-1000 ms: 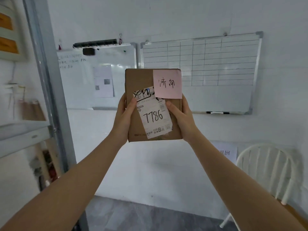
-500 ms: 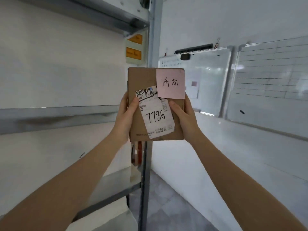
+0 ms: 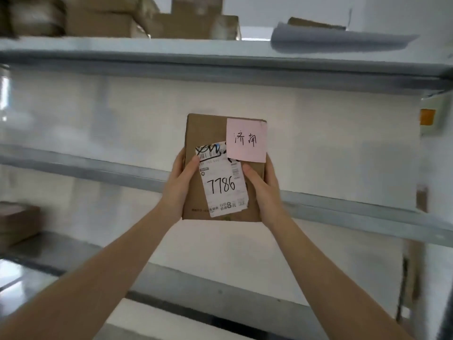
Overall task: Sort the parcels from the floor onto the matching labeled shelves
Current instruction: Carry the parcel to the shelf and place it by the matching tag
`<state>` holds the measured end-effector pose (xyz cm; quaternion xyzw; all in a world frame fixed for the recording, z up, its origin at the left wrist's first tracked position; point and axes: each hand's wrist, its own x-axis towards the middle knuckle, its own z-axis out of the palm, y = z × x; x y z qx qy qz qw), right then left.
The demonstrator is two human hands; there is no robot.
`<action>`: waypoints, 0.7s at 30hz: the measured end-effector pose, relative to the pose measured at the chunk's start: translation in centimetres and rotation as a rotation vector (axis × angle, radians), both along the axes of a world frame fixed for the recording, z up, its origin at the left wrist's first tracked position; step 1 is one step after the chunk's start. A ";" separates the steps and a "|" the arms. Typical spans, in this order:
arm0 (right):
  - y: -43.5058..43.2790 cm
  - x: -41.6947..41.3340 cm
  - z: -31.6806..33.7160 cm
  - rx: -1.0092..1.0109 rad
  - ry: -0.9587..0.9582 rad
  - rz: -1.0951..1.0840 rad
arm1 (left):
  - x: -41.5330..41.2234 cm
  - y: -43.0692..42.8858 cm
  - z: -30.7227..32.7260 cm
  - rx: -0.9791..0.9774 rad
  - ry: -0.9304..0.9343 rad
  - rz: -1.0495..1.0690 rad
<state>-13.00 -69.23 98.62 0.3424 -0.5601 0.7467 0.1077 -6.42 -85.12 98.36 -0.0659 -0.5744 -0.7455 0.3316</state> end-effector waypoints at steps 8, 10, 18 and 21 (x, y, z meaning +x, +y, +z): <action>-20.7 5.7 -0.4 0.038 -0.055 0.327 | 10.2 -17.3 -0.9 -0.011 -0.035 0.315; -25.5 7.5 -0.7 0.059 -0.066 0.394 | 12.8 -21.3 -1.2 -0.009 -0.044 0.374; -39.9 14.8 -2.7 0.098 -0.049 0.574 | 22.1 -33.1 -2.8 0.006 -0.078 0.592; -43.8 16.5 -3.2 0.127 -0.060 0.624 | 24.3 -36.4 -3.6 0.053 -0.083 0.631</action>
